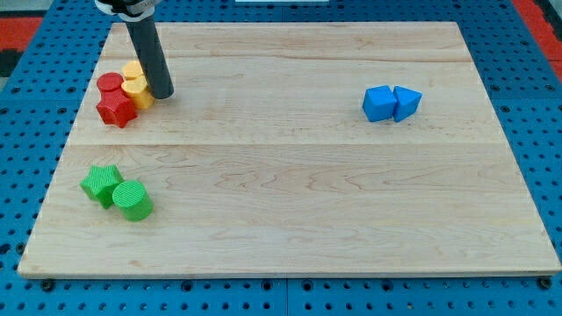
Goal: Separate the blue cube from the blue triangle
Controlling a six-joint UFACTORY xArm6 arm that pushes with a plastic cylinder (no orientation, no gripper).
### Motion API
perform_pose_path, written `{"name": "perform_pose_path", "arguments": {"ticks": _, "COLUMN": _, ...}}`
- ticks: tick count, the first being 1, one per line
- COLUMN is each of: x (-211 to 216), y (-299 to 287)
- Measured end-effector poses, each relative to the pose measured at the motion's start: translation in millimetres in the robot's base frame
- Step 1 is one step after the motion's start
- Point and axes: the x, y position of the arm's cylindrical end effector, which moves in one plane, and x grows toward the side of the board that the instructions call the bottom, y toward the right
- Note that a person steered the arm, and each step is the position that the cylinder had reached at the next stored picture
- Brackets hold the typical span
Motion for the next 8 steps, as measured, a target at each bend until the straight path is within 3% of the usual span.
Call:
{"name": "perform_pose_path", "arguments": {"ticks": 1, "x": 1.5, "y": 11.4}}
{"name": "perform_pose_path", "arguments": {"ticks": 2, "x": 24.0, "y": 67.2}}
{"name": "perform_pose_path", "arguments": {"ticks": 6, "x": 26.6, "y": 131.0}}
{"name": "perform_pose_path", "arguments": {"ticks": 7, "x": 36.8, "y": 102.1}}
{"name": "perform_pose_path", "arguments": {"ticks": 8, "x": 50.2, "y": 118.0}}
